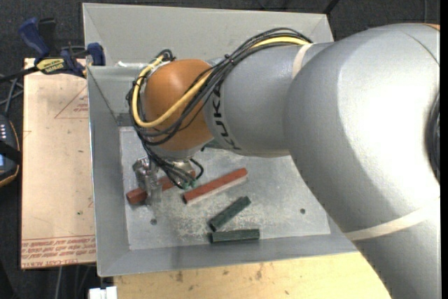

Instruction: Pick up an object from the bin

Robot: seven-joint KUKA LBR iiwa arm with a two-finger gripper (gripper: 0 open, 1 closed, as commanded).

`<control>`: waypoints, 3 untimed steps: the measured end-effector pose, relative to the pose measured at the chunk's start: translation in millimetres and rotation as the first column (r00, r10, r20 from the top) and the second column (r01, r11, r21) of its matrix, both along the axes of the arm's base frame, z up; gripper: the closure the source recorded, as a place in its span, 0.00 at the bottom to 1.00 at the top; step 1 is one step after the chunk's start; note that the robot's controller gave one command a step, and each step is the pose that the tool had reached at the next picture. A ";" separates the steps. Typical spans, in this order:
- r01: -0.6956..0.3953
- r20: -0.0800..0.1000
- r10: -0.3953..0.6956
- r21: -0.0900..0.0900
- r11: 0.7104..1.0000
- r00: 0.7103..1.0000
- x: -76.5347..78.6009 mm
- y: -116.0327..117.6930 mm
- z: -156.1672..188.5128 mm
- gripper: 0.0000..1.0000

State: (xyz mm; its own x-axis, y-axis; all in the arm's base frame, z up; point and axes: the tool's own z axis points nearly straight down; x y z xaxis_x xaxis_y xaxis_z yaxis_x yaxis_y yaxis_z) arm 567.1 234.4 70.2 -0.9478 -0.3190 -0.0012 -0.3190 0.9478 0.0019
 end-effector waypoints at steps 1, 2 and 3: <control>-0.071 0.003 0.071 0.001 0.998 0.997 64.9 12.8 129.7 1.00; -0.071 0.003 0.071 0.000 0.998 0.998 64.9 12.7 129.4 1.00; -0.074 0.002 0.074 0.000 0.997 0.997 64.6 12.5 129.6 1.00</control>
Offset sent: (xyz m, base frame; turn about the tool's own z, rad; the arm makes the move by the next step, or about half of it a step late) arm 0.0000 0.0000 0.0000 0.0000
